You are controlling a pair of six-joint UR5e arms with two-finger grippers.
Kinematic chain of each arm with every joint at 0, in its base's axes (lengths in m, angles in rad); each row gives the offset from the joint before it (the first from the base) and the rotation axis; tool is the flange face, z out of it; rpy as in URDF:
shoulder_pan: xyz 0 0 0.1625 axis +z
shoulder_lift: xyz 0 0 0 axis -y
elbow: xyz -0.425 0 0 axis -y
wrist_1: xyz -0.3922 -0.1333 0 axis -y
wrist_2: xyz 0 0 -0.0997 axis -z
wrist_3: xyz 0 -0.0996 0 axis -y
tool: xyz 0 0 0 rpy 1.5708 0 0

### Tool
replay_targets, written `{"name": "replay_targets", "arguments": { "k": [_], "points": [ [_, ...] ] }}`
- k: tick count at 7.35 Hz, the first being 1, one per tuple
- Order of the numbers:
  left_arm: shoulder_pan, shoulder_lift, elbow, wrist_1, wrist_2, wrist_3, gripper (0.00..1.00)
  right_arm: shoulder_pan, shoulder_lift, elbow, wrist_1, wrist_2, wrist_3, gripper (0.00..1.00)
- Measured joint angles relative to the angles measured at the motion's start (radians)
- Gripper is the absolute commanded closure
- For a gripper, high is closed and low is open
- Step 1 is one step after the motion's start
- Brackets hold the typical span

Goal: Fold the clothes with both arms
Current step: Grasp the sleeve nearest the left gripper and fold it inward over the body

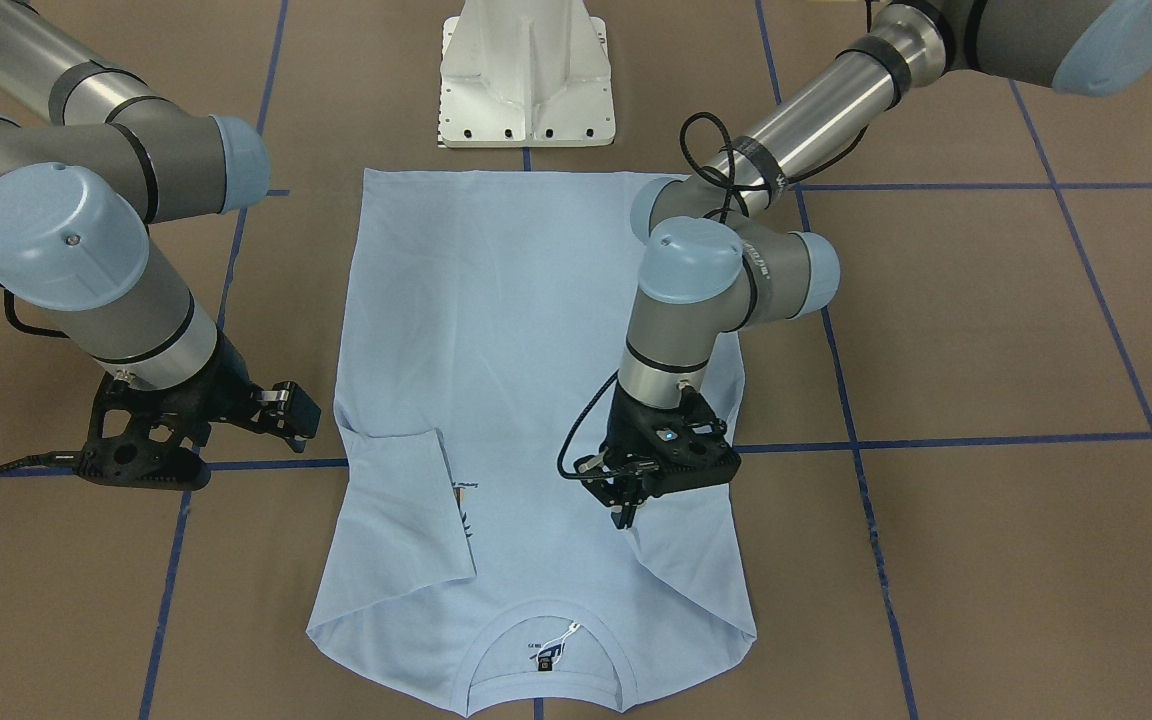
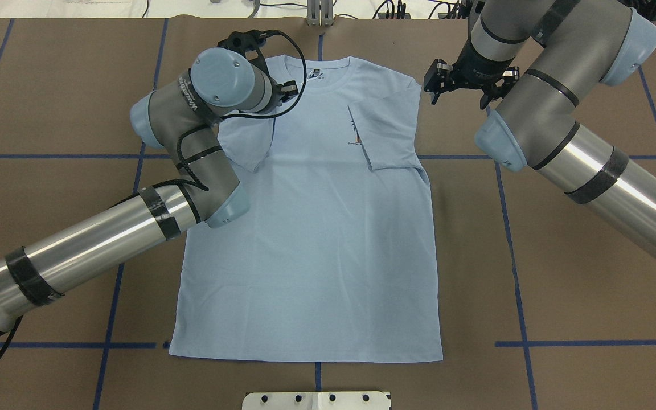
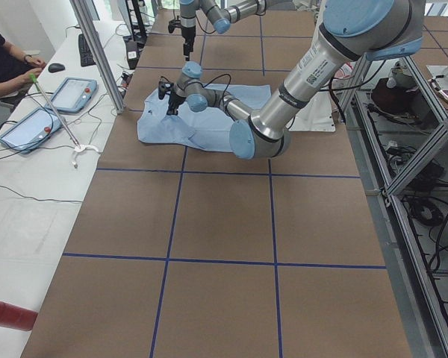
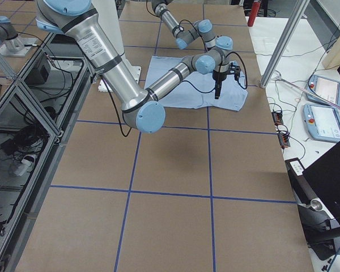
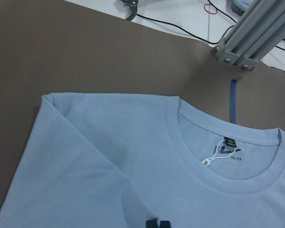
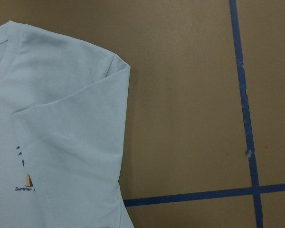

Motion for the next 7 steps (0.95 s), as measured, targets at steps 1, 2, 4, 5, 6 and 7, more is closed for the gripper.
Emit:
{"name": "replay_targets", "arguments": {
  "k": [1, 2, 4, 5, 6, 7],
  "points": [
    [0.015, -0.006, 0.015, -0.004, 0.018, -0.003, 0.00, 0.000, -0.001, -0.001, 0.000, 0.000, 0.000, 0.00],
    [0.024, -0.006, 0.017, -0.007, 0.036, -0.004, 0.00, 0.000, -0.003, -0.002, 0.000, -0.001, 0.000, 0.00],
    [0.025, -0.004, 0.015, -0.035, 0.047, -0.003, 0.00, -0.001, -0.005, -0.002, 0.000, -0.001, -0.001, 0.00],
    [0.018, -0.004, 0.015, -0.053, 0.047, 0.003, 0.00, -0.001, -0.006, -0.003, 0.000, -0.001, 0.000, 0.00],
    [0.001, -0.003, 0.024, -0.064, 0.048, 0.023, 0.00, -0.002, -0.006, -0.003, 0.000, -0.001, 0.000, 0.00],
    [-0.025, -0.002, 0.060, -0.093, 0.050, 0.051, 0.00, -0.002, -0.006, -0.003, 0.000, -0.001, 0.000, 0.00]
  ]
}}
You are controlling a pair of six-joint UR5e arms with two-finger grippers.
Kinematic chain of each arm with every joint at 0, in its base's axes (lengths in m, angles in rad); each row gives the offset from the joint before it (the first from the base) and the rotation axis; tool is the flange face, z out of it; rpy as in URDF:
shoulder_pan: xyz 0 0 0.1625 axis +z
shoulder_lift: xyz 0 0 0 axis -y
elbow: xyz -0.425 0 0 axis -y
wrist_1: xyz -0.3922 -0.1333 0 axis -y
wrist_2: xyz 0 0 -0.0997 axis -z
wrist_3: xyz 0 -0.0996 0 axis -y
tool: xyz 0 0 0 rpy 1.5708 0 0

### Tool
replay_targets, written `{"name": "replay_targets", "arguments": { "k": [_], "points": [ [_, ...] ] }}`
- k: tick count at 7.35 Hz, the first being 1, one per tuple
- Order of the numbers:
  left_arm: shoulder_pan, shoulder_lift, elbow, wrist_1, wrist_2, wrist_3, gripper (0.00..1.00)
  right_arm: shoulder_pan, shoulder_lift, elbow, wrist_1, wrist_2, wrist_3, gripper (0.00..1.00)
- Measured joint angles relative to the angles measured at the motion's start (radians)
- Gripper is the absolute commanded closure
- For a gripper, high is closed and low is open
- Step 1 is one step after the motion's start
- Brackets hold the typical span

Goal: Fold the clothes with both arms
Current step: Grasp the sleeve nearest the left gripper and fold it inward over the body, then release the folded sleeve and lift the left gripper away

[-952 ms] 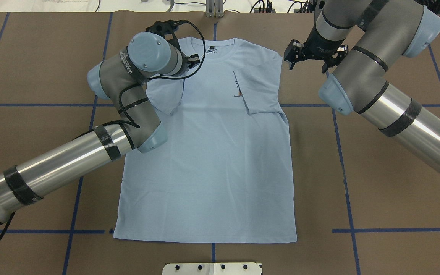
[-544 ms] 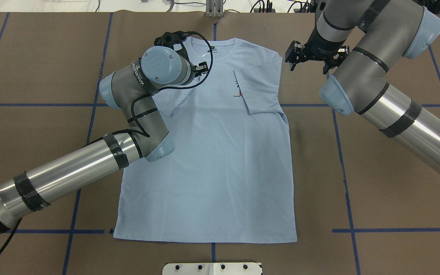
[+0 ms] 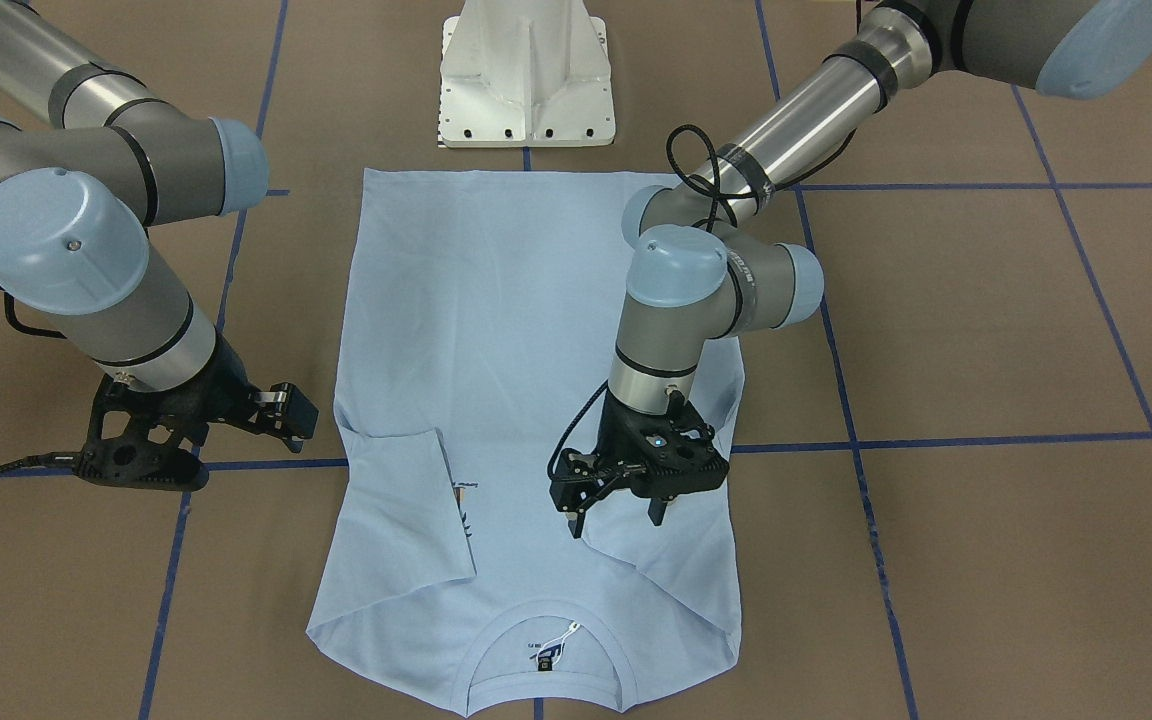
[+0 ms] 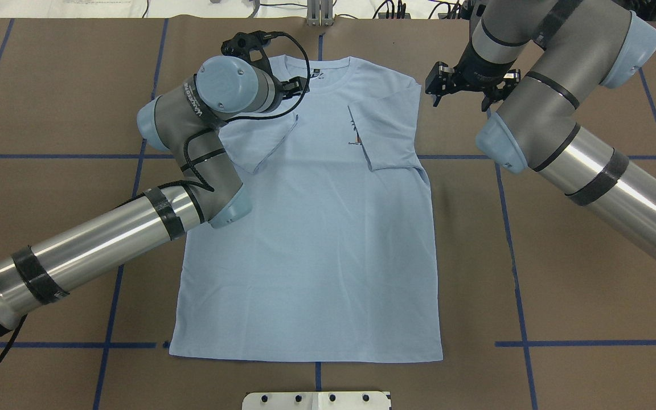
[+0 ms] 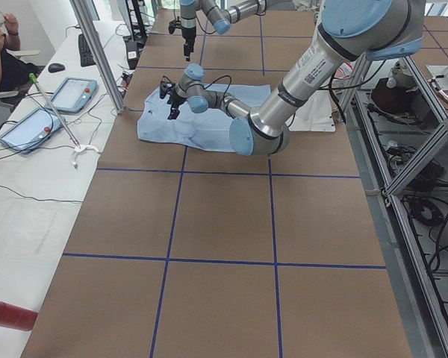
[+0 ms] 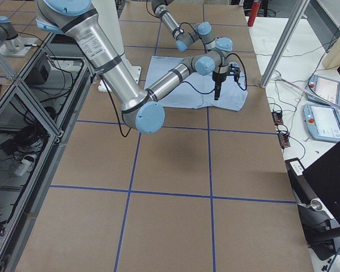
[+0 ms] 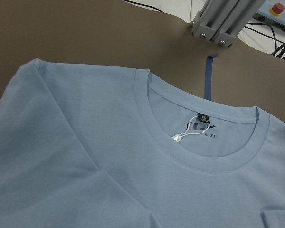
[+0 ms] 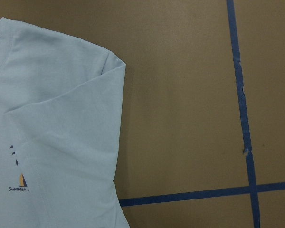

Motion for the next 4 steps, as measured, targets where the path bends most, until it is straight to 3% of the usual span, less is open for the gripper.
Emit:
{"name": "replay_targets", "arguments": {
  "k": [4],
  "points": [
    [-0.052, -0.014, 0.187, -0.138, 0.108, 0.072, 0.00, 0.000, -0.001, -0.002, 0.000, -0.002, 0.001, 0.00]
  ]
}}
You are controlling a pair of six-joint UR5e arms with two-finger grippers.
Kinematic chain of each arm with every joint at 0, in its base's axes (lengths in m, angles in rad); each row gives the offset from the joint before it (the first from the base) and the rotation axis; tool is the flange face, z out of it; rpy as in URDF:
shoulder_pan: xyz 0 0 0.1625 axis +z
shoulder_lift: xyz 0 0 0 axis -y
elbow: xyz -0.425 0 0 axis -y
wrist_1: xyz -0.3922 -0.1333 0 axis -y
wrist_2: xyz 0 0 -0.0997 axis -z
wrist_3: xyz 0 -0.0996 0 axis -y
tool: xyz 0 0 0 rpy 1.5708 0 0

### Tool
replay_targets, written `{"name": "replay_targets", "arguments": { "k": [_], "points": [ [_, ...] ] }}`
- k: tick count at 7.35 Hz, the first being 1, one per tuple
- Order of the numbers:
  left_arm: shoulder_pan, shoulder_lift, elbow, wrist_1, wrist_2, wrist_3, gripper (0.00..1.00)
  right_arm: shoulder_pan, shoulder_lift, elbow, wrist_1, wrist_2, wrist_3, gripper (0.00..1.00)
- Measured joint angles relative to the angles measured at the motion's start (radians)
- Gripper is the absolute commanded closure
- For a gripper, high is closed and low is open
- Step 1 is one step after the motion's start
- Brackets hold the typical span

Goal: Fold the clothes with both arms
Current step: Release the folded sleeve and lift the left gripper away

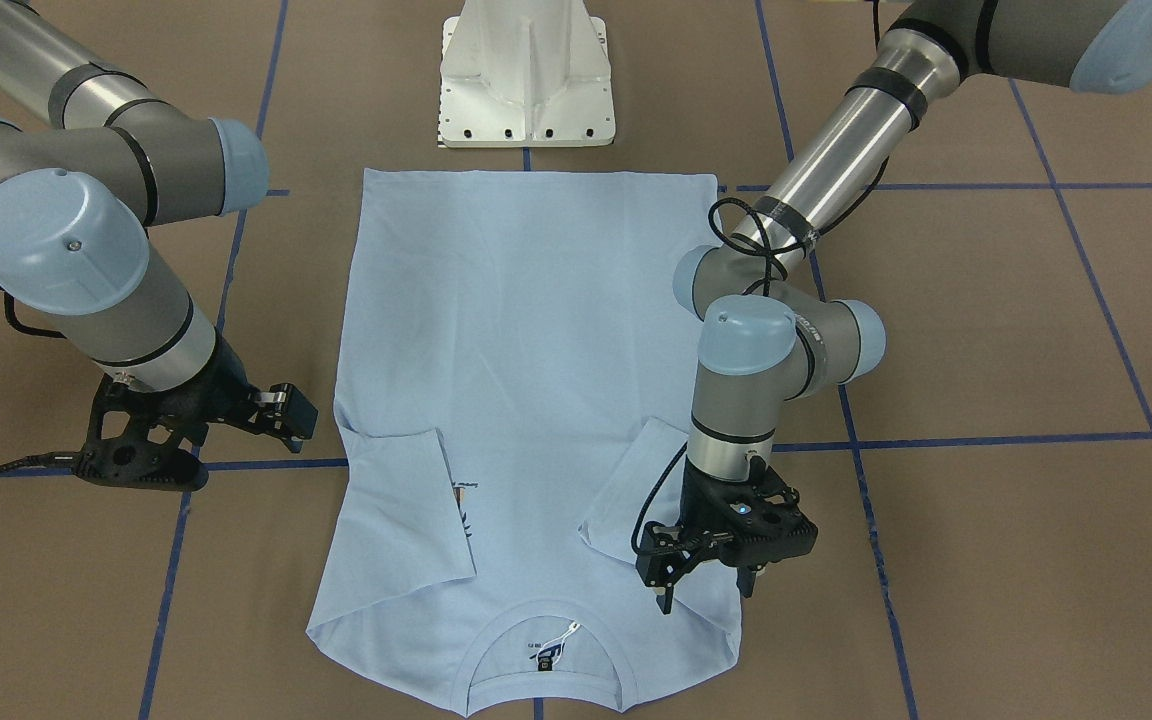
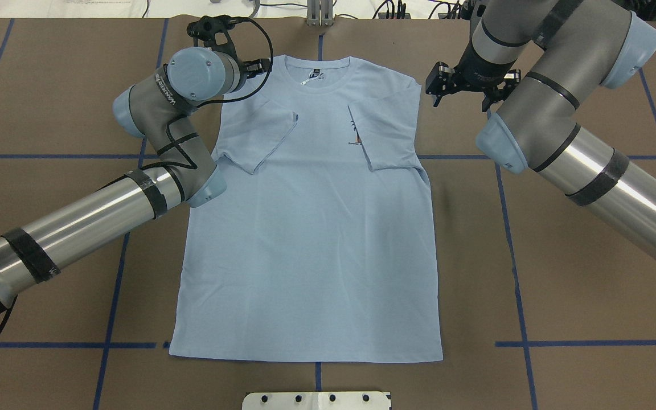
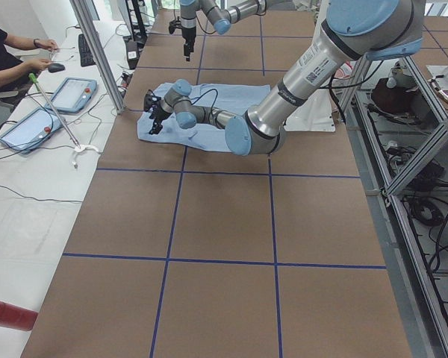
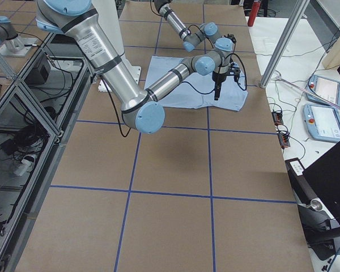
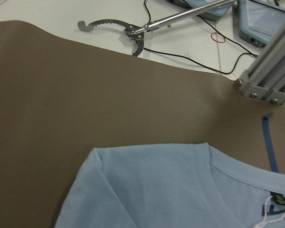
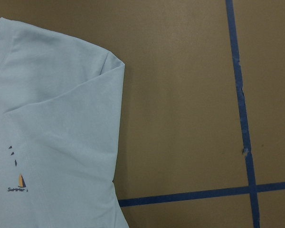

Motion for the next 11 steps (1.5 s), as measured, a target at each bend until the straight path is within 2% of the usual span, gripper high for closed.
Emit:
{"name": "replay_targets", "arguments": {
  "k": [2, 3, 4, 5, 6, 7, 11],
  "points": [
    [-0.003, -0.047, 0.102, -0.047, 0.034, 0.003, 0.06, 0.000, -0.001, -0.005, 0.000, -0.002, -0.001, 0.00],
    [-0.003, -0.064, 0.140, -0.065, 0.038, 0.004, 0.16, 0.000, -0.002, -0.006, 0.000, -0.002, -0.001, 0.00],
    [-0.004, -0.071, 0.164, -0.078, 0.041, 0.010, 0.35, 0.000, -0.002, -0.008, 0.000, -0.002, -0.001, 0.00],
    [-0.004, -0.074, 0.178, -0.084, 0.046, 0.026, 0.63, 0.000, -0.002, -0.010, 0.000, -0.002, -0.001, 0.00],
    [-0.004, -0.075, 0.186, -0.087, 0.050, 0.043, 0.95, 0.000, -0.002, -0.011, 0.000, -0.002, -0.001, 0.00],
    [-0.004, -0.075, 0.190, -0.087, 0.050, 0.055, 1.00, 0.000, -0.002, -0.012, 0.000, -0.002, -0.001, 0.00],
    [-0.028, -0.075, 0.190, -0.088, 0.044, 0.125, 1.00, 0.000, -0.002, -0.014, 0.000, -0.002, -0.001, 0.00]
  ]
}}
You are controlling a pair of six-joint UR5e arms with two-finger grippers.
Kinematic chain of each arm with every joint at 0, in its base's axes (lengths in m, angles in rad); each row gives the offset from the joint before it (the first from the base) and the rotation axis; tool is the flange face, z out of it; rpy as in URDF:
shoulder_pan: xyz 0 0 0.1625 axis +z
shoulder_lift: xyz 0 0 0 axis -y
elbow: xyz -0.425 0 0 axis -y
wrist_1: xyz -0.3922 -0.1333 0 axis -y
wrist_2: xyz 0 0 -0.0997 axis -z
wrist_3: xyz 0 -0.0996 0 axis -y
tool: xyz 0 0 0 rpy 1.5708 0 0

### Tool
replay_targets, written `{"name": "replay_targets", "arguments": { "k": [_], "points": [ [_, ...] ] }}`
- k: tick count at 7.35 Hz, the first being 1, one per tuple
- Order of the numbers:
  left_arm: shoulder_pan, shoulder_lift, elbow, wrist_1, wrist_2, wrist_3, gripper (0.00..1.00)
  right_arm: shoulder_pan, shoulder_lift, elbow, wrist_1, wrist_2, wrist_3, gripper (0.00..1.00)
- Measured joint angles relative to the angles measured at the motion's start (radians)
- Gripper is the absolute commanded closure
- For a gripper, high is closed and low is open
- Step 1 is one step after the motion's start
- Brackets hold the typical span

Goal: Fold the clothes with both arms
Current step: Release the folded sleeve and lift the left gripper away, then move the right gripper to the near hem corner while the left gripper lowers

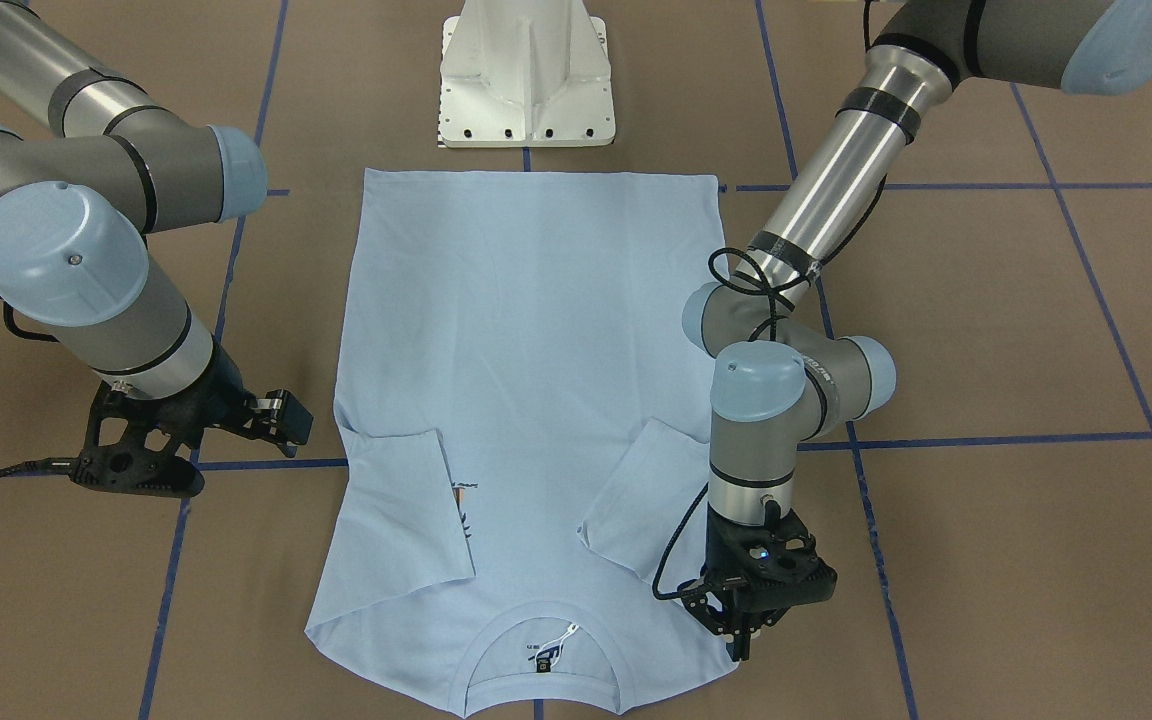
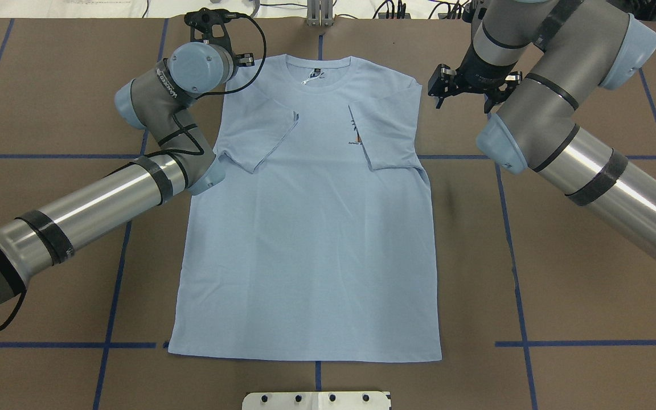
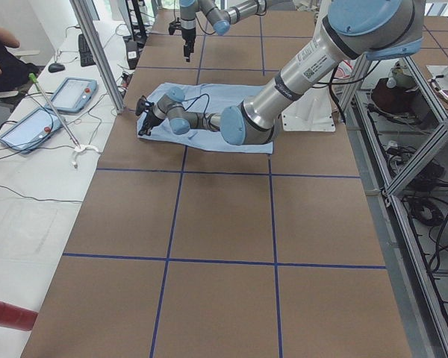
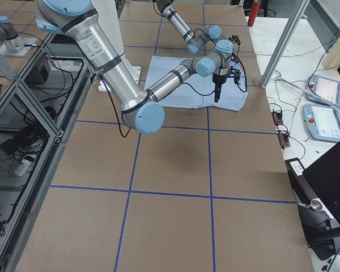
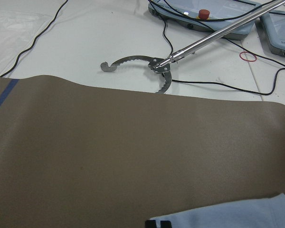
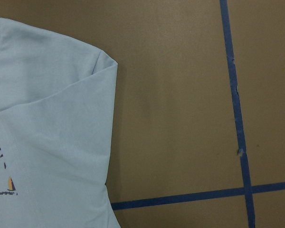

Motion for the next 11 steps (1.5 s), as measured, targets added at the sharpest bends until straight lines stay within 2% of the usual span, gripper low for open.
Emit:
{"name": "replay_targets", "arguments": {
  "k": [2, 3, 4, 8, 9, 11],
  "points": [
    [-0.028, 0.003, 0.001, 0.000, -0.001, 0.037, 1.00, 0.000, 0.001, 0.000, 0.000, 0.000, 0.001, 0.00],
    [-0.036, 0.005, 0.001, 0.000, -0.001, 0.049, 0.59, 0.000, 0.001, 0.000, 0.000, 0.000, 0.001, 0.00],
    [-0.039, 0.005, 0.001, 0.000, -0.001, 0.054, 0.01, 0.000, 0.001, 0.000, 0.000, 0.000, 0.001, 0.00],
    [-0.043, 0.005, 0.000, -0.001, 0.001, 0.058, 0.00, 0.001, 0.000, 0.000, 0.000, 0.000, 0.001, 0.00],
    [-0.045, 0.004, -0.004, -0.001, -0.016, 0.058, 0.00, 0.001, 0.000, 0.000, 0.000, 0.000, 0.002, 0.00],
    [-0.046, 0.015, -0.068, 0.000, -0.124, 0.057, 0.00, 0.001, -0.003, 0.018, 0.000, 0.002, 0.013, 0.00]
  ]
}}
